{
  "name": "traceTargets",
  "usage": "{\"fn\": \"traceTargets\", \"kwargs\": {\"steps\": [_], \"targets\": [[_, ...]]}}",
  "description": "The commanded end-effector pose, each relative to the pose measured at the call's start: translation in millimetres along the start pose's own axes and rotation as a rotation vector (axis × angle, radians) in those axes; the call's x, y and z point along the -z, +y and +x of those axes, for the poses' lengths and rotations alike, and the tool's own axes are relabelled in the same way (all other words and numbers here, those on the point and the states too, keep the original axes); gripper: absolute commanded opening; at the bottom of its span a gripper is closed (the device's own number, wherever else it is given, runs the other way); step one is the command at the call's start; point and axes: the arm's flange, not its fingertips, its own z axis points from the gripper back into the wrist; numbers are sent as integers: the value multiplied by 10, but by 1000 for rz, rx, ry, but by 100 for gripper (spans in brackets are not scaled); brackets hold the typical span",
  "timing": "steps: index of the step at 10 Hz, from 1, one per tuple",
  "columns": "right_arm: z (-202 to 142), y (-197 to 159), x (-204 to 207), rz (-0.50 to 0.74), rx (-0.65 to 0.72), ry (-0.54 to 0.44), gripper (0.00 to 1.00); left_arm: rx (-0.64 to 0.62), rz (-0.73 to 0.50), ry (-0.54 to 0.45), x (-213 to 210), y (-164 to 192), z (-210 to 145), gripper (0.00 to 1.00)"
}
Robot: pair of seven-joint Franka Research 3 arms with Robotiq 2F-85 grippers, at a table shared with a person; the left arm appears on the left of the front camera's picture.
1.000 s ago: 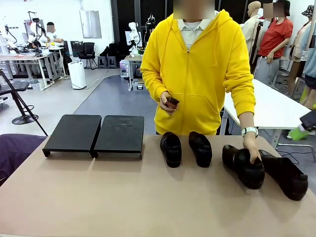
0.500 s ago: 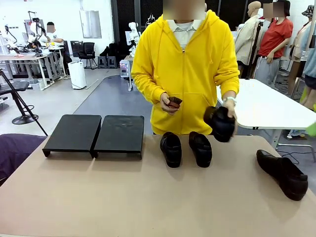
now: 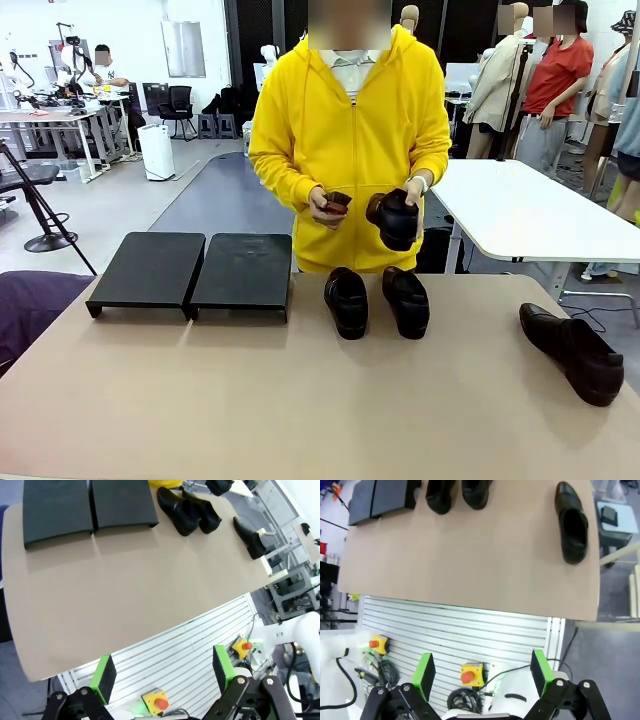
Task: Organize the shoes by placing them on the stand.
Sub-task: Pick up one Shoe and place it in the middle of the table.
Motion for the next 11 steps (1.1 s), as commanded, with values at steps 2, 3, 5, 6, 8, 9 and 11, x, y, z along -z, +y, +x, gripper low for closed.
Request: {"fn": "traceTargets", "kwargs": {"steps": [2, 3, 5, 6, 8, 9, 11], "targets": [[656, 151, 356, -14, -105, 49, 100, 10, -20, -2, -25, 10, 8, 100], [889, 248, 503, -25, -133, 47, 100, 10, -20, -2, -25, 10, 8, 100], [1514, 493, 1051, -72, -159, -8, 100, 10, -20, -2, -25, 10, 8, 100], [1790, 620, 1409, -116, -193, -26, 100, 10, -20, -2, -25, 10, 8, 100], [2157, 781, 1856, -75, -274, -25, 100, 10, -20, -2, -25, 10, 8, 100], [2181, 800, 1845, -41, -290, -32, 100, 10, -20, -2, -25, 10, 8, 100], [1890, 650, 1558, 40, -231, -42, 100, 10, -20, -2, -25, 10, 8, 100]]}}
